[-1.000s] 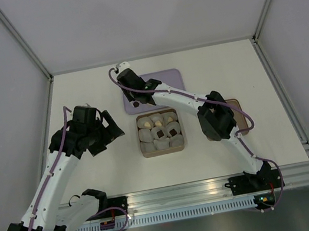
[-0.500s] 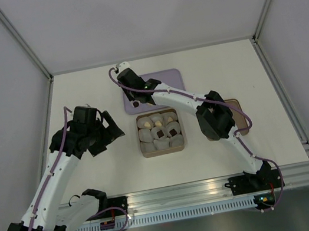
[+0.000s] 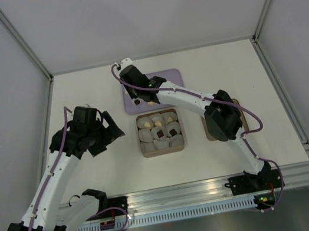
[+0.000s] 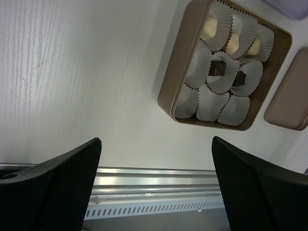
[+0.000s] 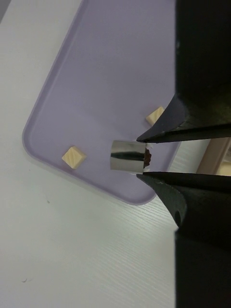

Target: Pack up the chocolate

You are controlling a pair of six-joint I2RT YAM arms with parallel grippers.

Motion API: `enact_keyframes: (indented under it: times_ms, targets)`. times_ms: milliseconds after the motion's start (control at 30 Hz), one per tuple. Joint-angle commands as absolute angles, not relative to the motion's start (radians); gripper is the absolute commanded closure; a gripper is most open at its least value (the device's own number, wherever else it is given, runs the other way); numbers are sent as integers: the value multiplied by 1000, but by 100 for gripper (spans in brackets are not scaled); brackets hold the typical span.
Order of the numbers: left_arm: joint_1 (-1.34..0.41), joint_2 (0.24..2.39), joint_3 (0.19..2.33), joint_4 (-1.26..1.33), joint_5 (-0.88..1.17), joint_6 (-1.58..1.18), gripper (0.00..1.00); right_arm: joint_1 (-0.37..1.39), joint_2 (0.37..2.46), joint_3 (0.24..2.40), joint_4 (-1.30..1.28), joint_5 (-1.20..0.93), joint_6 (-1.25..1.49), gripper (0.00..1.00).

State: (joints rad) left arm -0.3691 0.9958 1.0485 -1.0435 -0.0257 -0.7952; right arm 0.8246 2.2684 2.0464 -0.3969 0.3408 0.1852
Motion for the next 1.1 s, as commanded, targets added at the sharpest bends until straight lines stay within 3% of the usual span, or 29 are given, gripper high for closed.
enact_keyframes:
  times_ms: [0,500,800,1067]
  targets:
    - [-374,979,1046,-1025,-37,-796,0,834,2087,2007,-338,353,175,76]
    - [-374,953,1019,-1019,-46,-824,1,982,1683,1579,-397,403,281,77]
    - [-374,953,1022,-1017,-54,-827,0,1045,1660,1528,-413,440,347,77]
    - [-374,954,1042,-1020,-45,-831,0,1042,1690,1608,-448,476,334,78]
